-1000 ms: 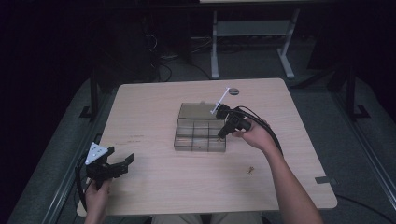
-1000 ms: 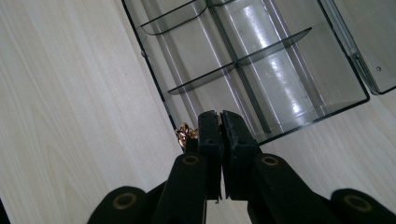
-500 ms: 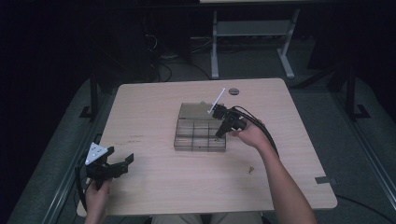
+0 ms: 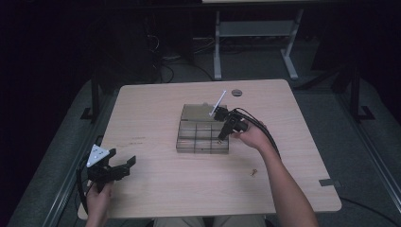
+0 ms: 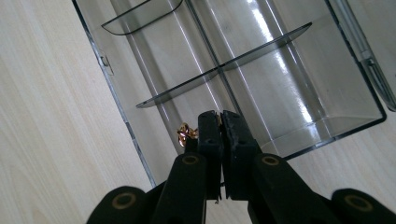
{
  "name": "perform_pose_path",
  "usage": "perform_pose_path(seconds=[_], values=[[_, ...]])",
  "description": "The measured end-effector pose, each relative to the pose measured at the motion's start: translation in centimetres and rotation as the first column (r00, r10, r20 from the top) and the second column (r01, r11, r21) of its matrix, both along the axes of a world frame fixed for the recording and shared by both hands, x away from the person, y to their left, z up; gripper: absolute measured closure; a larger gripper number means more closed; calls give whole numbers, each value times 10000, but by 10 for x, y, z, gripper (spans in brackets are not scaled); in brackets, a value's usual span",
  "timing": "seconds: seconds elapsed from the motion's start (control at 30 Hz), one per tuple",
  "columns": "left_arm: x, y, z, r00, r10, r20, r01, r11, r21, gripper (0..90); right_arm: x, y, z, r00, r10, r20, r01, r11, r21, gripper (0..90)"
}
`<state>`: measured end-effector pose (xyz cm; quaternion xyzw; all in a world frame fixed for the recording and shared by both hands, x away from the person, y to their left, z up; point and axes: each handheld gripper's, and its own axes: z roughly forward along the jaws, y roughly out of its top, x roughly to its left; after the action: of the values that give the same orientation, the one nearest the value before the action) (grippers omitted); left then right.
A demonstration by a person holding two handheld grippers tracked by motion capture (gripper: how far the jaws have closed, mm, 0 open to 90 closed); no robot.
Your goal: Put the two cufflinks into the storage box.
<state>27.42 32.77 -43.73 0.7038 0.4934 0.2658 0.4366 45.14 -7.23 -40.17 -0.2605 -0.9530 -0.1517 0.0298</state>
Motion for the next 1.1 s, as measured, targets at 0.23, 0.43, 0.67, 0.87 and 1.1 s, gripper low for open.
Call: perform_pose_path(seconds=[0.23,0.43,0.67,0.87,1.1], values=[[0,1,0,10000,20,-21,-20,10000,27,132,1,6,-8,9999,133,-96,-134,9998,-157,865],[0,1,0,10000,17,-21,-17,10000,40,132,2,12,-15,9994,249,-241,-256,9992,-300,864],[0,1,1,10000,17,-23,-17,10000,37,133,2,14,-19,9989,305,-356,-318,9988,-383,862],[0,1,0,10000,24,-15,-24,10000,27,132,0,14,-22,9986,349,-386,-364,9986,-390,862],[0,0,0,10000,24,-2,-24,10000,-18,132,-2,10,-14,9993,298,-244,-301,9995,-137,845]])
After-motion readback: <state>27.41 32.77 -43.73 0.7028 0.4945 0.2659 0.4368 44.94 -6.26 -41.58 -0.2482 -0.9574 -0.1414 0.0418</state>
